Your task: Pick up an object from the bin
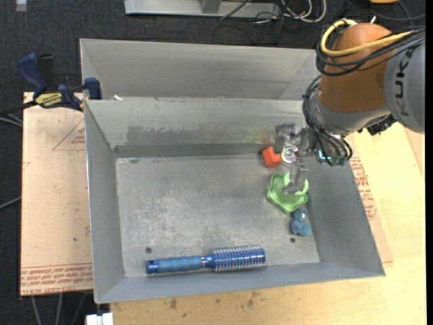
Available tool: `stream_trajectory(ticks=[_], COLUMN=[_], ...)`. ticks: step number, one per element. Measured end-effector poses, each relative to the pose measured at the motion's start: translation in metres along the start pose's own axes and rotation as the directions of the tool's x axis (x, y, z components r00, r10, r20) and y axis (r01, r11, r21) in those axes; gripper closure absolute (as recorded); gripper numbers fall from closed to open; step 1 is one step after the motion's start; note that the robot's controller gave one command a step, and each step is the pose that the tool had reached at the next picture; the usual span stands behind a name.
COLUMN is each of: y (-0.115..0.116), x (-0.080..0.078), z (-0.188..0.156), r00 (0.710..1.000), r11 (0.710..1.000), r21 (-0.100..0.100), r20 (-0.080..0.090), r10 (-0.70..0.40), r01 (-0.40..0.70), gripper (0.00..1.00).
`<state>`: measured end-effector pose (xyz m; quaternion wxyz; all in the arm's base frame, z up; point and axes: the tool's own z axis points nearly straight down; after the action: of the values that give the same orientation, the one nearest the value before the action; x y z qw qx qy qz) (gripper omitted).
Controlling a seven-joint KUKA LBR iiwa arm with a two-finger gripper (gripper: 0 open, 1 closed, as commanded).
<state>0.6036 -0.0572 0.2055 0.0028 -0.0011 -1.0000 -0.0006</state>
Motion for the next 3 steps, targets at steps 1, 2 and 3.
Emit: stream_trajectory(ticks=[1, 2, 3], y=[-0.078, -0.068, -0.077], x=[0.015, 0.022, 0.022], z=[0.138, 0.104, 0.105], r00=[1.0, 0.998, 1.0], r11=[1.0, 0.998, 1.0], r21=[0.001, 0.002, 0.0], r20=[0.008, 0.011, 0.009], r10=[-0.003, -0.067, 0.023], r01=[0.003, 0.067, -0.023], gripper=[0.0, 0.0, 0.0])
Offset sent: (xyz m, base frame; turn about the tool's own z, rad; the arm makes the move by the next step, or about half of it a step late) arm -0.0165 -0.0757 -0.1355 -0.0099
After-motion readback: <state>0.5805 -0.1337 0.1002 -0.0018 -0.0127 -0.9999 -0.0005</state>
